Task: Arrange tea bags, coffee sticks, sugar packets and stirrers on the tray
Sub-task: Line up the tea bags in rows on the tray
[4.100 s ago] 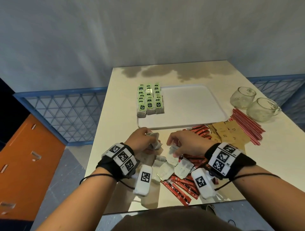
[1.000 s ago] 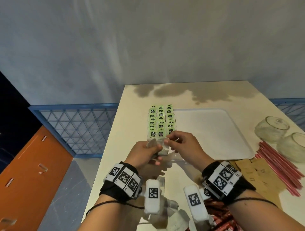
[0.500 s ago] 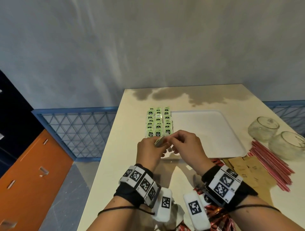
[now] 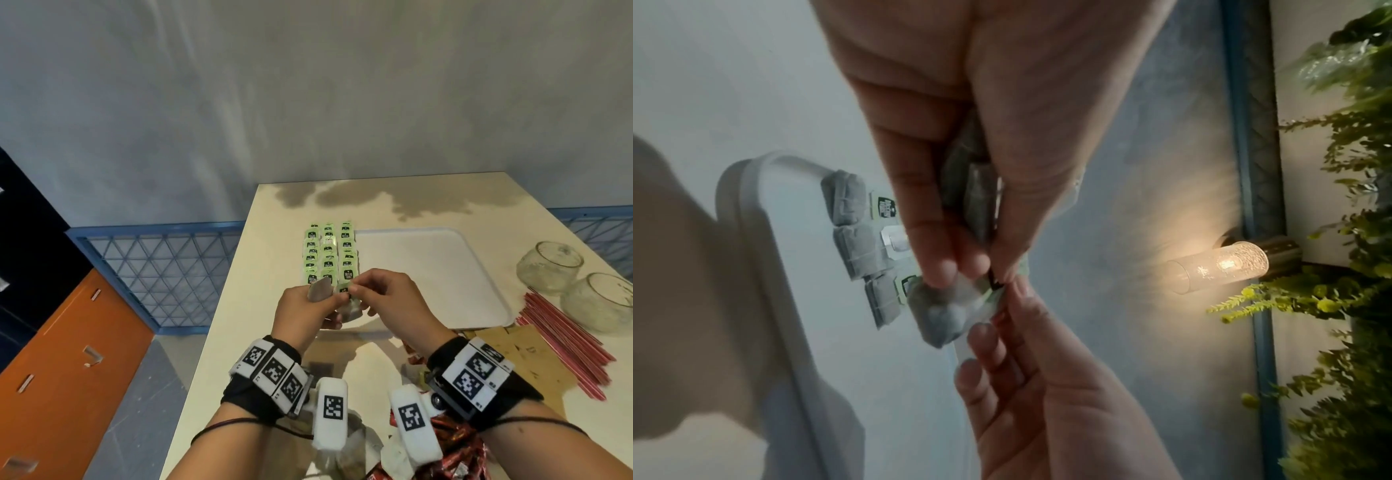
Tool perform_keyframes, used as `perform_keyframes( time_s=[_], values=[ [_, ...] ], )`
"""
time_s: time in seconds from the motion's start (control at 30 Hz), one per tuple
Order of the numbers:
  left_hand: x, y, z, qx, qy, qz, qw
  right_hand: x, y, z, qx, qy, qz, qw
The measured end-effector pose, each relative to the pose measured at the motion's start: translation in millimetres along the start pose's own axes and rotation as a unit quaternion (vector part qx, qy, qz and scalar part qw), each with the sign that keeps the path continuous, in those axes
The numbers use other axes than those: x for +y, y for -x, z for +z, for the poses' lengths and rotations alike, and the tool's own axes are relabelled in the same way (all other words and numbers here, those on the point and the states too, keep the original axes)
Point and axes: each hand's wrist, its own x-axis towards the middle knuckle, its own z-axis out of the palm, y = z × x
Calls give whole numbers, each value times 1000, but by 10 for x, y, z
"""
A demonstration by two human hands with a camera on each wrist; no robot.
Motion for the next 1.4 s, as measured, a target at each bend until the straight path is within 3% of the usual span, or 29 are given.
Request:
perform_keyframes(
  time_s=[0.23, 0.37, 0.5, 0.8, 0.93, 1.03, 1.27, 1.4],
  values=[
    [-46, -114, -218, -38, 93, -162, 982, 411, -275, -91, 21, -9, 148, 989],
    [-127, -210, -342, -32, 173, -195, 965, 470, -419, -116, 59, -23, 152, 986],
    [-153, -263, -417, -23, 212, -183, 960, 434, -534, 31, 64, -106, 150, 981],
    [-178, -213, -499, -23, 109, -146, 983, 322, -691, 149, 65, -26, 128, 989],
    [-164, -197, -497, 19, 70, -135, 988, 309, -653, 110, 85, -61, 138, 985],
    [-155, -194, -455, 10, 58, -128, 990, 252, -612, 5, 92, -59, 140, 984],
    [-67, -173, -198, -61, 10, -85, 994, -39, -284, 44, -90, -24, 44, 995],
    [-26, -112, -150, -81, 5, -74, 994, -98, -192, 49, -98, 14, -10, 995]
  ],
)
